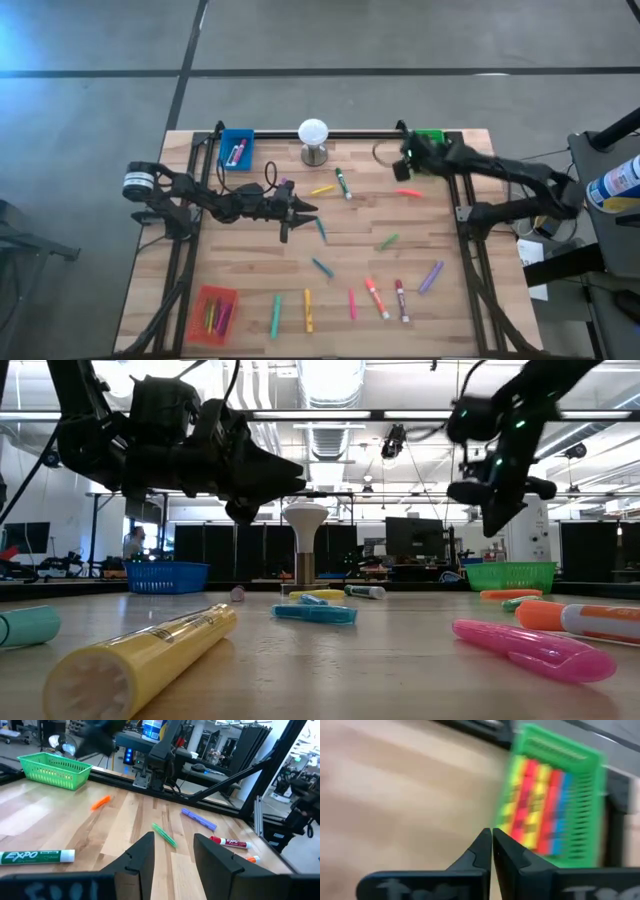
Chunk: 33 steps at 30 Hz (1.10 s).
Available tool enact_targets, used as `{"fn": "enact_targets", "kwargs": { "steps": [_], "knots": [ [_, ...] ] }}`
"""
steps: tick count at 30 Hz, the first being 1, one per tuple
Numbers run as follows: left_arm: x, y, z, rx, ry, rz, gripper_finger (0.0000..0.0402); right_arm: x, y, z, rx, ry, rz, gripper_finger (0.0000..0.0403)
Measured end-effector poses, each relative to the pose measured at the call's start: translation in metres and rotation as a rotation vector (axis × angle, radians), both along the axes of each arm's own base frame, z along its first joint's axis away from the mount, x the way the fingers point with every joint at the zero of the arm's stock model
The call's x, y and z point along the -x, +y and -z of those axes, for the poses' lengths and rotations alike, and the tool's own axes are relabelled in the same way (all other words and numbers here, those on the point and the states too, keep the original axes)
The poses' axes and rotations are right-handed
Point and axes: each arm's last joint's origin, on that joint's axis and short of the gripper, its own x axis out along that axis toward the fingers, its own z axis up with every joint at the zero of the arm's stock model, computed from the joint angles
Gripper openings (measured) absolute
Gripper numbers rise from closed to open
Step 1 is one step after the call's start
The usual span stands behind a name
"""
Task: Pick & Place Markers
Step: Put the orange marker pen into the blue bin
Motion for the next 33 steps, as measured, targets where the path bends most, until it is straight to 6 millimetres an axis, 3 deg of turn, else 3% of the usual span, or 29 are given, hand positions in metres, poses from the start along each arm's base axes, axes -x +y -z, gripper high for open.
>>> {"fn": "enact_targets", "kwargs": {
  "steps": [7, 15, 23, 26, 33],
  "knots": [
    [0.000, 0.003, -0.001, 0.048, -0.010, -0.024, 0.0117, -0.002, 0.068, 0.011, 0.056, -0.250, -0.227, 0.0008],
    [0.000, 0.005, -0.006, 0.077, -0.063, -0.102, 0.0009, -0.001, 0.113, 0.023, 0.061, -0.498, -0.545, 0.0008],
    [0.001, 0.007, -0.009, 0.064, -0.099, -0.146, 0.0001, -0.009, 0.140, 0.022, -0.001, -0.521, -0.575, 0.0014],
    [0.001, 0.007, -0.009, 0.063, -0.098, -0.145, 0.0000, -0.017, 0.155, 0.021, -0.072, -0.517, -0.567, 0.0030],
    [0.004, 0.006, -0.004, 0.064, -0.069, -0.138, 0.0000, -0.033, 0.201, 0.021, -0.284, -0.323, -0.470, 0.0088]
  ]
}}
